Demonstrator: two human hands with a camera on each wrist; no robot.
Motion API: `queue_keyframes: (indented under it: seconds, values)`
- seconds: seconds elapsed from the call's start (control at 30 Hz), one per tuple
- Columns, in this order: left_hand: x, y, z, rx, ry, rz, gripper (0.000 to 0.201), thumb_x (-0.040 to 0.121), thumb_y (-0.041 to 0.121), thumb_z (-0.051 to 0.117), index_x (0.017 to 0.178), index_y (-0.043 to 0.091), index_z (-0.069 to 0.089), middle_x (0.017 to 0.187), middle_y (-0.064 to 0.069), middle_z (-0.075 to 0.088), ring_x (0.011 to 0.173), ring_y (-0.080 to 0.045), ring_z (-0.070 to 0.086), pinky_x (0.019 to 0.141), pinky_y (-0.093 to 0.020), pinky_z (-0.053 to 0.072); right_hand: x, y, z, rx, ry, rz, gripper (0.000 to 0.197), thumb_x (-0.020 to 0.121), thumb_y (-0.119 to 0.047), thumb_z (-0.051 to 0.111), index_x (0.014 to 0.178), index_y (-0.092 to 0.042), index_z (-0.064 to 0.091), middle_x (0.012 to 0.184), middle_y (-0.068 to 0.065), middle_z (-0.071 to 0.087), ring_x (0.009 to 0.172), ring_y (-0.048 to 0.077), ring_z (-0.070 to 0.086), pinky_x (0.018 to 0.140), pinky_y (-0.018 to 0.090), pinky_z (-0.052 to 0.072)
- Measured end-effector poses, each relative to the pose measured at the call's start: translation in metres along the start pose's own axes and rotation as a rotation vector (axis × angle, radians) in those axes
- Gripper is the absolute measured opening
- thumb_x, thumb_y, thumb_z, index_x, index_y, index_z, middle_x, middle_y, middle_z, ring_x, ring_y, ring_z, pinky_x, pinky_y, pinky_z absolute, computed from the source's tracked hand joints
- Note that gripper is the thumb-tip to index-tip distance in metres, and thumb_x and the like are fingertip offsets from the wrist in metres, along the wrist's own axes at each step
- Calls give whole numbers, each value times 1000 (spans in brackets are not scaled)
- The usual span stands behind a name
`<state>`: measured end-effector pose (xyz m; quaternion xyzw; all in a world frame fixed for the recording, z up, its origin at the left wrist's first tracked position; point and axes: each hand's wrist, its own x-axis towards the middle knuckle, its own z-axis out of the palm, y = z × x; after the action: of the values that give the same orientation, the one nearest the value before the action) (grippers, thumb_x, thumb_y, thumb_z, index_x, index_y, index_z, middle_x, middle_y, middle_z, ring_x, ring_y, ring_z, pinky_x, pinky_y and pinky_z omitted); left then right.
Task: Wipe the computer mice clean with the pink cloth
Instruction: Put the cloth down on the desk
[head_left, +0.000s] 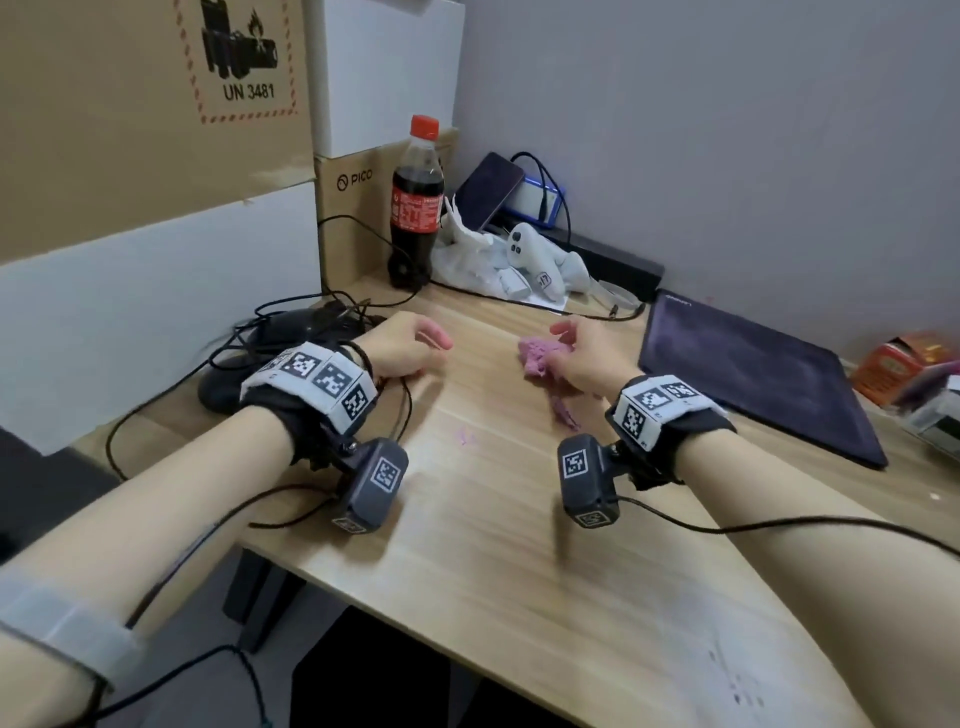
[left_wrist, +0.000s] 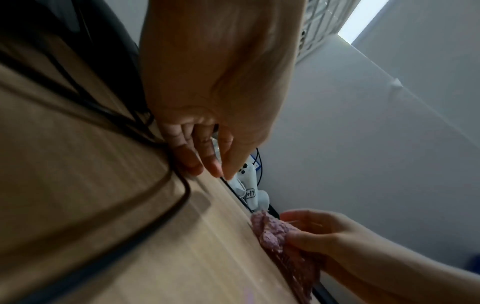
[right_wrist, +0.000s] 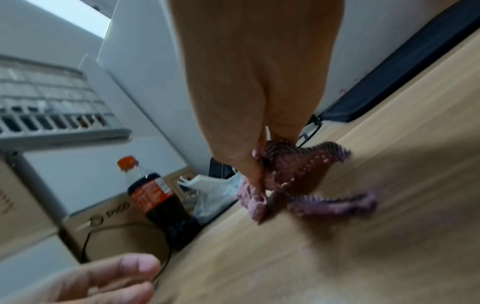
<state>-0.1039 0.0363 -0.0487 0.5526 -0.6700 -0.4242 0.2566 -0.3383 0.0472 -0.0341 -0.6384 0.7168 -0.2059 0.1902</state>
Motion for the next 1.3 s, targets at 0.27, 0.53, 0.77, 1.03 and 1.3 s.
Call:
queue_keyframes:
  seconds: [0.27, 0.53, 0.77, 1.03, 1.3]
  values:
    - [-11, -18, -8, 273, -72, 56, 31, 78, -2, 69, 94, 24, 63, 87, 7, 61, 70, -6, 54, 76, -25, 47, -2, -30, 24, -122, -191, -214, 19, 85, -11, 70, 104, -9, 73, 96, 7, 74, 77, 8, 62, 56, 6, 41]
    - [-38, -19, -5, 455, -62, 155, 35, 91, 26, 65, 125, 17, 65, 120, 1, 67, 111, -16, 62, 103, -31, 46, -57, -43, 28, -219, -337, -407, 14, 86, -11, 69, 99, -11, 74, 95, 3, 69, 69, -1, 52, 55, 8, 35]
    - [-64, -14, -3, 665, -166, 131, 44, 89, 9, 58, 133, 14, 58, 129, -4, 62, 117, -25, 57, 96, -27, 43, -144, -51, 20, -352, -485, -470, 21, 84, -8, 65, 103, -14, 73, 88, -5, 64, 70, 0, 51, 63, 16, 40]
    - [-83, -5, -2, 771, -266, 94, 60, 87, 29, 70, 139, 8, 48, 132, -12, 56, 119, -29, 54, 103, -38, 43, -209, -27, 5, -237, -659, -422, 24, 82, -10, 69, 105, -15, 73, 93, -1, 71, 76, 8, 58, 69, 18, 46]
    - [-71, 8, -9, 857, -355, 64, 47, 79, 40, 78, 115, 16, 59, 119, -13, 63, 101, -24, 60, 91, -34, 46, -178, 21, -31, 32, -442, -214, 21, 91, -12, 64, 111, -18, 63, 93, -10, 63, 74, -2, 58, 58, 6, 43]
